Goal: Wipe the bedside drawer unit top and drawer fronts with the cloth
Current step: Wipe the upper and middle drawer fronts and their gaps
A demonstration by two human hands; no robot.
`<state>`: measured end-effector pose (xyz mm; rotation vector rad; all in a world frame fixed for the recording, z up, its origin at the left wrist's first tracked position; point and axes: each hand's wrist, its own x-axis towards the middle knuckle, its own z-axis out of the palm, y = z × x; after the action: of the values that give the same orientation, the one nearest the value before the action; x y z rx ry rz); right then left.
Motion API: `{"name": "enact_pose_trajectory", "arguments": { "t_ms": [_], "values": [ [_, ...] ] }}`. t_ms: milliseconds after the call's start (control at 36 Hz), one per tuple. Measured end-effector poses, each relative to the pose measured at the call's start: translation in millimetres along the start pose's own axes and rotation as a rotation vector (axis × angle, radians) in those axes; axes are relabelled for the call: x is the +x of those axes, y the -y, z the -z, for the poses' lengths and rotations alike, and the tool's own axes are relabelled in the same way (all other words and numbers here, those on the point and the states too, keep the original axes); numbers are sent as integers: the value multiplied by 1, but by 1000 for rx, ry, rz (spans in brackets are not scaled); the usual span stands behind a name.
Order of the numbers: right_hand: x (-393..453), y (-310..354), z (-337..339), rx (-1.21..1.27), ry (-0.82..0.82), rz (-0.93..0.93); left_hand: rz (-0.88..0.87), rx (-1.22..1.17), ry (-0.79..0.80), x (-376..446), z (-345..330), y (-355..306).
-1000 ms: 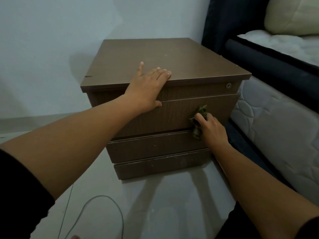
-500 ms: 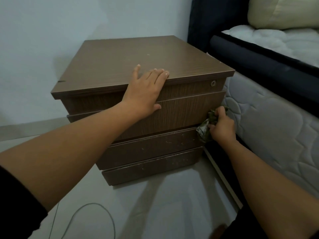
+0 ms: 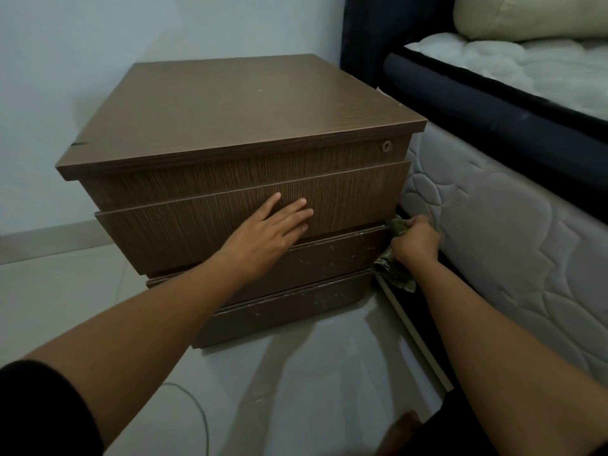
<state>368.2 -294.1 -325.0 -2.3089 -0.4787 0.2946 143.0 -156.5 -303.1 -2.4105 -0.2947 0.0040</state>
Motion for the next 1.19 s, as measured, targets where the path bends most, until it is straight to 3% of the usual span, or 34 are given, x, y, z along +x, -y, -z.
{"name": "enact_pose_trajectory", "arguments": {
  "t_ms": [250, 389, 611, 778, 1194],
  "values": [
    [1, -8, -13, 123, -11, 47, 44, 4, -19, 1, -2, 3],
    [8, -17, -26, 238, -4, 29, 141, -17, -169, -6, 0, 12],
    [8, -15, -39, -167, -4, 320, 116, -125, -285, -11, 0, 34],
    [-3, -8, -46, -358, -39, 401, 77, -182, -295, -12, 2, 43],
    [-54, 19, -78, -427, 20, 568, 68, -203, -322, -27, -8, 52]
  ]
}}
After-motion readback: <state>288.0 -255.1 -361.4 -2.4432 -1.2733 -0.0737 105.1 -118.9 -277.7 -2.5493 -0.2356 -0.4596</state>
